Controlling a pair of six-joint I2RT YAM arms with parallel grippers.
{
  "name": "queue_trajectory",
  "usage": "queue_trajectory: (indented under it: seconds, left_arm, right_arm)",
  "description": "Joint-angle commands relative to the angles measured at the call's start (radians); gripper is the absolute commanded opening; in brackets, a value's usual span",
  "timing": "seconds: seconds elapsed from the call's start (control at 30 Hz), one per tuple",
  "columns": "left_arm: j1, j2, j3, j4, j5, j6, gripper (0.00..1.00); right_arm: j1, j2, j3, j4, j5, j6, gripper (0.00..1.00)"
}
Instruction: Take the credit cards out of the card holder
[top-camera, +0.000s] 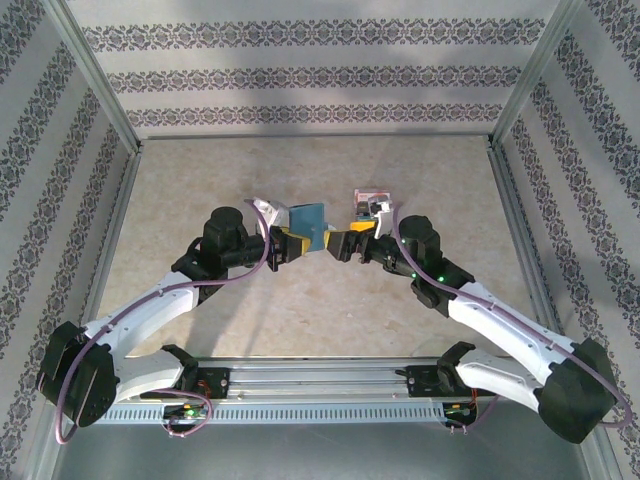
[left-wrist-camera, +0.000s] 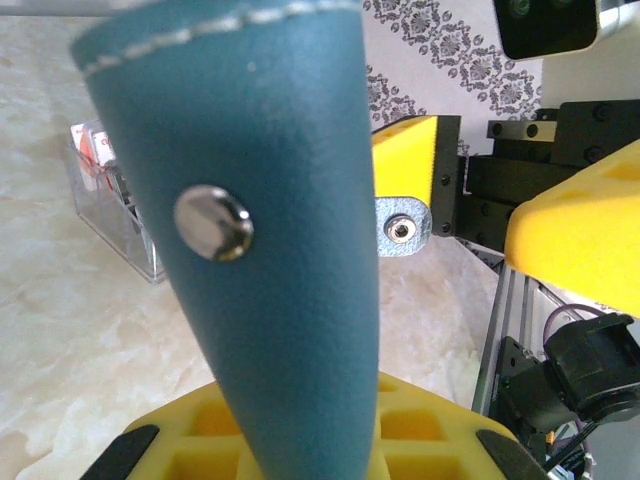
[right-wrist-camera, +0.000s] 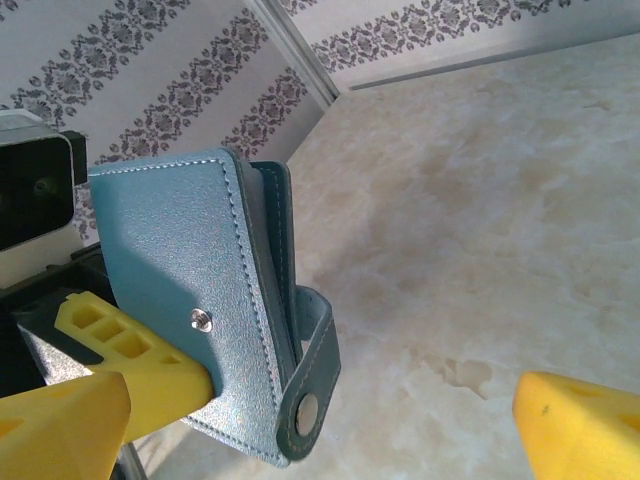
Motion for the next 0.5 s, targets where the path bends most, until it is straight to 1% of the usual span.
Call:
queue_trajectory:
  seconds: [0.0, 0.07, 0.13, 0.33, 0.4, 0.47]
  left_arm:
    - [0.005, -0.023, 0.023, 0.023, 0.057, 0.019, 0.0]
    - [0.005, -0.026, 0.018, 0.037, 0.073, 0.012, 0.0]
    - [0.005, -0.033, 0.012, 0.058, 0.095, 0.004, 0.0]
    - [0.005, -0.057, -0.009, 0.109, 0.137, -0.025, 0.0]
    - [0.006, -0.063, -0.017, 0.127, 0.157, -0.035, 0.0]
    - [0.006, -0.068, -0.025, 0.146, 0.179, -0.044, 0.0]
  right_arm:
    - [0.009, 0.027, 0.037, 0.054, -0.076, -0.017, 0.98]
    - [0.009, 0.039, 0.047, 0.054, -0.105, -0.03, 0.93]
    - [0.005, 0.043, 0.043, 0.063, -0.131, -0.039, 0.82]
    - [-0.027, 0.016, -0.015, 0.164, -0.211, -0.008, 0.58]
    - [-0.03, 0.011, -0.021, 0.166, -0.218, -0.004, 0.51]
    - [-0.034, 0.006, -0.026, 0.168, -0.225, -0.001, 0.47]
